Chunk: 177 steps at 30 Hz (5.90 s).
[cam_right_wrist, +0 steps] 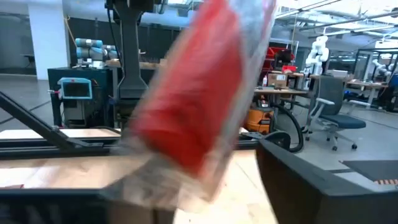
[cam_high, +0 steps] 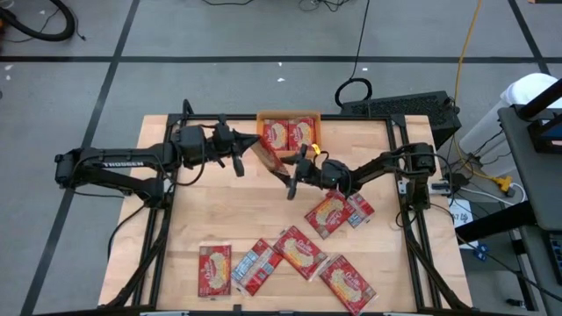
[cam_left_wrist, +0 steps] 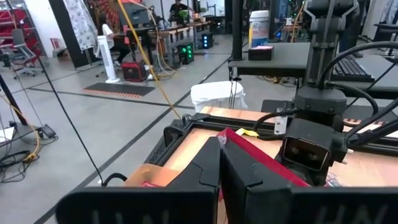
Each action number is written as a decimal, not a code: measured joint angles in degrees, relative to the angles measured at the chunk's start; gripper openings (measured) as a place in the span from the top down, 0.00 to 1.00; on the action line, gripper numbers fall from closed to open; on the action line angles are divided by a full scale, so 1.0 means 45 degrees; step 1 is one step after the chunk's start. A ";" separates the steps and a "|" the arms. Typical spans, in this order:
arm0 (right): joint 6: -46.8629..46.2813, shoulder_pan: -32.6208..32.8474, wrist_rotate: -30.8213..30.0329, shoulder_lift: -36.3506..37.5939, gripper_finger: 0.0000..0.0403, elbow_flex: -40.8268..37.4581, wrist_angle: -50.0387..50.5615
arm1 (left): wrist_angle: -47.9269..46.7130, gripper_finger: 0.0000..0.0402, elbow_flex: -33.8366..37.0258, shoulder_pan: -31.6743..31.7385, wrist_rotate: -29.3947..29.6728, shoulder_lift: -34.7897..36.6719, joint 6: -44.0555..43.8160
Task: Sort popcorn bags into baskets
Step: Put the popcorn pack into the orange bin
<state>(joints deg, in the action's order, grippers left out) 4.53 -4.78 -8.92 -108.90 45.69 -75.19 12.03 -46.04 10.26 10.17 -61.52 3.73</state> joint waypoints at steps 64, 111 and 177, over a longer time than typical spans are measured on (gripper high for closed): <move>-0.0079 -0.1177 0.2341 0.5055 0.73 0.2508 1.8266 | -0.6507 0.91 -0.3698 0.0687 -0.3772 -0.4847 0.0666; -0.0985 -0.1355 0.3024 0.5022 0.97 -0.2147 0.2266 | 0.9559 0.91 0.1933 0.0371 -0.3959 -0.3920 -0.1079; -0.4051 -0.2590 0.4610 0.6636 0.71 -0.2142 0.9407 | 0.3427 0.99 0.1946 0.2898 -0.7684 -0.2540 -0.1852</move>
<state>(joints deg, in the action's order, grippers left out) -13.70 -16.43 11.83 -79.04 36.05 -32.86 27.45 -37.29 23.30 -24.40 -72.94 -4.61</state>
